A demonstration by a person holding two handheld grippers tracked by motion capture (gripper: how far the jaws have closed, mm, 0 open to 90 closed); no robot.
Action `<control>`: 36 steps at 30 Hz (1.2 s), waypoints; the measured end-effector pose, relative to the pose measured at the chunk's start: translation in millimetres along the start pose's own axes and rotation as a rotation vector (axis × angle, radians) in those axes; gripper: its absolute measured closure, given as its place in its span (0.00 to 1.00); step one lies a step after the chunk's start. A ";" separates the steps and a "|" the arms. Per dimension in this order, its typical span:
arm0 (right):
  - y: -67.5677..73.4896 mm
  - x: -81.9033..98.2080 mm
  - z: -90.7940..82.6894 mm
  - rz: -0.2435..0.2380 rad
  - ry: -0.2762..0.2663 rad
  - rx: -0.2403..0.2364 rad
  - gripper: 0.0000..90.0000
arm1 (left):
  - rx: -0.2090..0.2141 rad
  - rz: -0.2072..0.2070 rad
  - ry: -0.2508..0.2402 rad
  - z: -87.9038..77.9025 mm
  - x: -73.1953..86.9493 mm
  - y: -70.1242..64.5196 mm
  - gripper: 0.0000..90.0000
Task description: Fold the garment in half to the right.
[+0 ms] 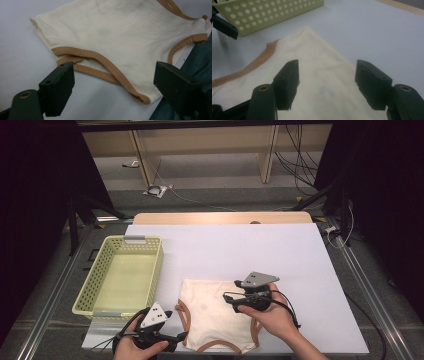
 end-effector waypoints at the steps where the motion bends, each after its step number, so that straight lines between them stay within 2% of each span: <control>1: 0.5 -3.0 5.5 -0.003 0.003 -0.002 0.41 | 0.002 0.001 -0.002 0.3 0.1 -0.2 0.19; 9: 4.0 -23.9 42.3 -0.023 0.032 -0.027 0.44 | 0.018 0.010 0.011 5.4 2.0 -6.5 0.19; 18: 7.4 -38.3 73.9 -0.046 0.072 -0.047 0.48 | 0.022 0.002 0.029 8.3 5.2 -5.7 0.19; 25: 13.4 -46.9 91.2 -0.065 0.087 -0.056 0.50 | 0.025 0.002 0.029 8.4 5.8 -5.4 0.19; 36: 16.1 -50.7 114.7 -0.057 0.126 -0.070 0.54 | 0.028 0.001 0.035 9.5 7.0 -5.8 0.19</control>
Point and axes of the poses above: each handheld gripper's, and its own axes: z roughly forward along the jaws, x roughly out of its underside, y roughly to its left, the point moved 9 cm from there along z, roughly forward along the jaws, and after that the axes turned 4 degrees about -z, right-handed, at the moved point
